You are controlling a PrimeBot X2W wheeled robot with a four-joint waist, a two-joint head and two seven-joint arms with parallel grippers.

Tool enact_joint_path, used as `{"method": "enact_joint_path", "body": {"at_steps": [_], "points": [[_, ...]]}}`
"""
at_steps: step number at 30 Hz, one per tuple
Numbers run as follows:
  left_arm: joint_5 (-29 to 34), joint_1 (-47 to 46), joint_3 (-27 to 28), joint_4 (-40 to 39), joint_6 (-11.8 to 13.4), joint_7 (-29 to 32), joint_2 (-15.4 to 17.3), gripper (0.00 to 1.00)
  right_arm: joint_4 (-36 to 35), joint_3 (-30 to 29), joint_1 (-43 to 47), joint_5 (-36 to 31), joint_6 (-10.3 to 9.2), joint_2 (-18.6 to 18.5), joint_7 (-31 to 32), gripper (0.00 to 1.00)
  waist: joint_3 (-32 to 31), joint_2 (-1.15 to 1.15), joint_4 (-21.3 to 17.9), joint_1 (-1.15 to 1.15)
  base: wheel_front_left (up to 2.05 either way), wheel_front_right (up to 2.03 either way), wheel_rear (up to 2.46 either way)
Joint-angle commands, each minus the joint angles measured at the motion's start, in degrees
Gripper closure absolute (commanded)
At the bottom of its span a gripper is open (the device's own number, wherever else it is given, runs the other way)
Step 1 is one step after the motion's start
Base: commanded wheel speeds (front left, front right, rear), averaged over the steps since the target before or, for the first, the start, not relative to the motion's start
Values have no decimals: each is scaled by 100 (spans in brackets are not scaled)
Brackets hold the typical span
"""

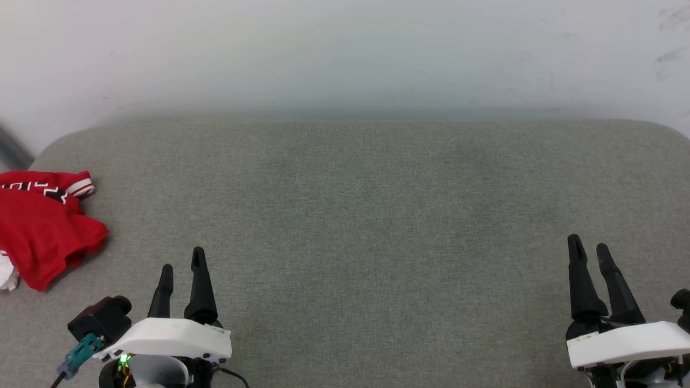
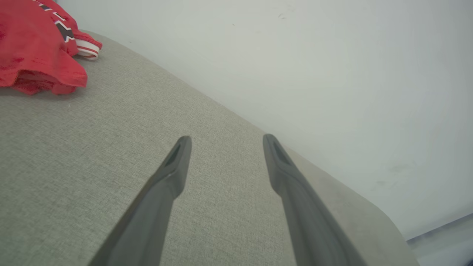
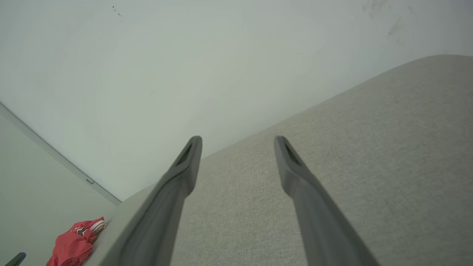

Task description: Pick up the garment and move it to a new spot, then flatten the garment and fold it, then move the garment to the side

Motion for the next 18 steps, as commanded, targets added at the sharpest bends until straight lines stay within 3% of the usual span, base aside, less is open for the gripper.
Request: {"method": "enact_joint_path", "body": {"at_steps": [1,18], "points": [[167,-25,-31,-98,46,-56,57,0,-92,13,-23,-185,0,1,-52,0,-2,0,1,0,0,0,0],[1267,85,-421,-177,378,-322,214,0,-127,115,172,-1404,0,4,-325,0,-18,0,-1,0,0,0,0]]}}
